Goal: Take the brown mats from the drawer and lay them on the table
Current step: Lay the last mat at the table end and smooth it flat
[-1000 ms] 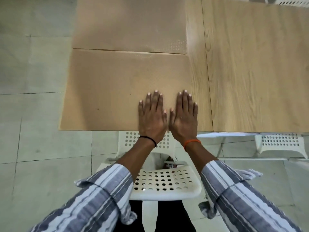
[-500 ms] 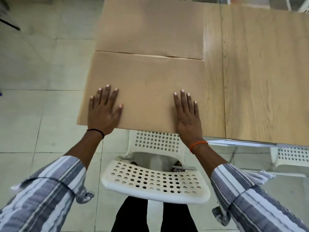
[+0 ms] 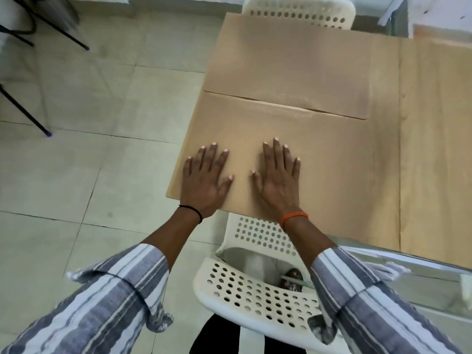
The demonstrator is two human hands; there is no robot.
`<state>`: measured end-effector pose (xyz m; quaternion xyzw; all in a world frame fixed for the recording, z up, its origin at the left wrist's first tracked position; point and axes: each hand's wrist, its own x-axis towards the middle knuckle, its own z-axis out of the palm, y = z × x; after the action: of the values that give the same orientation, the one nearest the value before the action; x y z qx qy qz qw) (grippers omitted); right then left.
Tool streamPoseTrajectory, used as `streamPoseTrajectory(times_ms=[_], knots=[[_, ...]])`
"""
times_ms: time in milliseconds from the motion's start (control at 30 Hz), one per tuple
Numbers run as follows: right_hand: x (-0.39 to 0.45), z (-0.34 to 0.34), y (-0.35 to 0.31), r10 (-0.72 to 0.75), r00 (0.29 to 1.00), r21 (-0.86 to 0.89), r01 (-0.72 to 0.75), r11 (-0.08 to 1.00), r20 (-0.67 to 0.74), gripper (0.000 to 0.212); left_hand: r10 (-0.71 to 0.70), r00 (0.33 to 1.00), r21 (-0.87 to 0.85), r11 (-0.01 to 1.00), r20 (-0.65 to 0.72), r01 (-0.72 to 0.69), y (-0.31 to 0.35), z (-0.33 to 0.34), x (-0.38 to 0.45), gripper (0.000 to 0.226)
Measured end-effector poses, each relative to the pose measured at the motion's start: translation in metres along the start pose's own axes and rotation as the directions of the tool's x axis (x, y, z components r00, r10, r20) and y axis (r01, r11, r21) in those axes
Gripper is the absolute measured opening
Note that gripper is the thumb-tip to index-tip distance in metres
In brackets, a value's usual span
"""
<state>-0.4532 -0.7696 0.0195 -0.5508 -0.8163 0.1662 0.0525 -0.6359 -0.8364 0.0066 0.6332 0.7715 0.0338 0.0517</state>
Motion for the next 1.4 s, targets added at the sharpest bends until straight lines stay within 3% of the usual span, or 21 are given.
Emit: streamPoseTrajectory(times_ms=[200,333,433,633,1100,1300,1400], knots=[[0.003,0.02,-0.005,0.014,1.0,-0.106,-0.017,0.994,-0.028,0.068,0.025,0.999,-0.112,0.993,-0.024,-0.027,-0.002,-0.01,0.045,0.054],[0.003,0.021,-0.005,0.021,0.998,-0.107,-0.027,0.994,-0.05,0.068,0.152,0.986,-0.124,0.982,0.065,-0.143,0.014,-0.01,0.093,0.056],[0.002,0.023,-0.004,0.017,0.998,-0.112,-0.024,0.993,-0.061,0.068,0.168,0.982,-0.101,0.982,0.086,-0.159,0.003,-0.006,0.11,0.057],[0.003,0.024,-0.002,0.025,0.998,-0.115,-0.032,0.993,-0.065,0.068,-0.005,1.0,-0.126,0.992,0.028,0.009,-0.046,-0.003,0.102,0.061],[0.005,0.023,-0.001,0.034,0.998,-0.103,-0.04,0.994,-0.057,0.068,-0.007,1.0,-0.103,0.995,0.01,0.008,-0.049,-0.003,0.099,0.062],[0.005,0.023,-0.001,0.03,0.998,-0.107,-0.036,0.994,-0.05,0.069,-0.202,0.977,-0.144,0.967,0.062,0.209,-0.053,-0.008,0.093,0.064],[0.005,0.019,-0.004,0.032,0.999,-0.091,-0.034,0.995,-0.019,0.069,-0.171,0.985,-0.113,0.979,0.021,0.172,-0.05,-0.017,0.075,0.064]])
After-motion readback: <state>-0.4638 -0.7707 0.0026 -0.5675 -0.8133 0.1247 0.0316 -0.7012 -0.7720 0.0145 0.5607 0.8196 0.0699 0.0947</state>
